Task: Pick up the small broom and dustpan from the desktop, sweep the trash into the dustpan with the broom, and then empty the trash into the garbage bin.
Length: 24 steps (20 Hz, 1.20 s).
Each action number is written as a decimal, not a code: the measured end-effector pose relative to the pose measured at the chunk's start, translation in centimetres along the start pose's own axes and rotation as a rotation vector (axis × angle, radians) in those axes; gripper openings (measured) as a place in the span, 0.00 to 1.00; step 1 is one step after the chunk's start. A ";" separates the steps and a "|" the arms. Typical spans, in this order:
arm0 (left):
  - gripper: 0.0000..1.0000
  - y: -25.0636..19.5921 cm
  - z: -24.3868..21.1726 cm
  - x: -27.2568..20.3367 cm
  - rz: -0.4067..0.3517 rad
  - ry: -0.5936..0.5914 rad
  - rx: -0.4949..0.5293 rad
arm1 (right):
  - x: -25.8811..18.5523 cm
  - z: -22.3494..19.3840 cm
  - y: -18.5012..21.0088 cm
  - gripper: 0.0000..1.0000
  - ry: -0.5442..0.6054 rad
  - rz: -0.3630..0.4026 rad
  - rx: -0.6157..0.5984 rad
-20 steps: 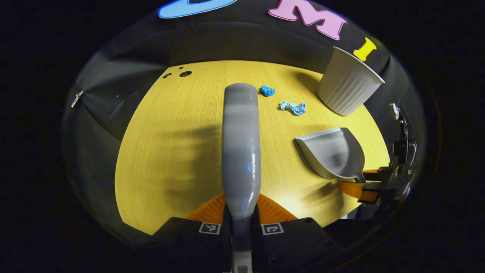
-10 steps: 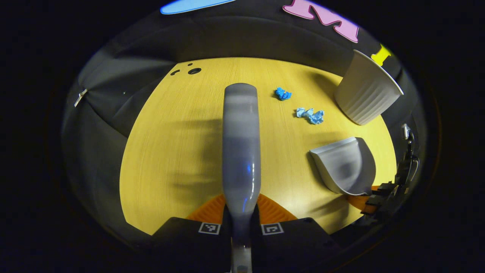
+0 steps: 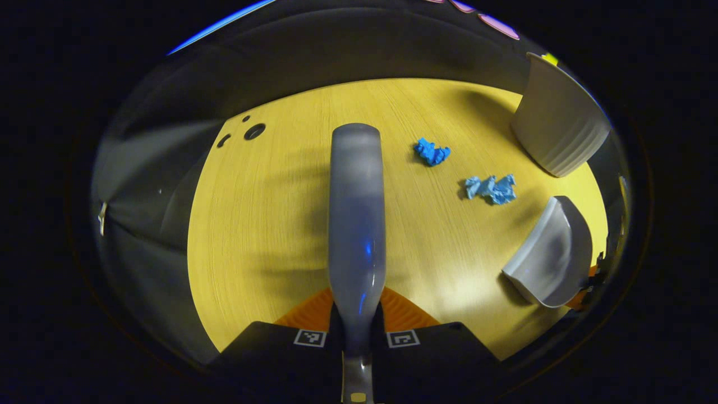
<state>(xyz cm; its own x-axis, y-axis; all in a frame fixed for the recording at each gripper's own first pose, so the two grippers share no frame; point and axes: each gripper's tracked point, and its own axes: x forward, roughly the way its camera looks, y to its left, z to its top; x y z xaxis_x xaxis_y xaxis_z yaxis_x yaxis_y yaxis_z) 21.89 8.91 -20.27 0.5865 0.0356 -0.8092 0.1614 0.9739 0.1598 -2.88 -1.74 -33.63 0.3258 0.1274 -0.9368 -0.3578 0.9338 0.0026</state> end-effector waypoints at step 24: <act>0.25 -12.8 2.3 3.1 -0.264 0.161 0.596 | 0.7 1.4 -2.9 0.34 -0.003 0.054 -0.102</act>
<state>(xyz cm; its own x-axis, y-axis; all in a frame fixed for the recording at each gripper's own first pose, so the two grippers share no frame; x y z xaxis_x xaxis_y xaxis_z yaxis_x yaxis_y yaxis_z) 23.48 -3.96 -23.46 0.3488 -0.1084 -0.9309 0.7206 0.6661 0.1924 -0.40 -3.88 -33.76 0.3064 0.1780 -0.9351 -0.4622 0.8866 0.0173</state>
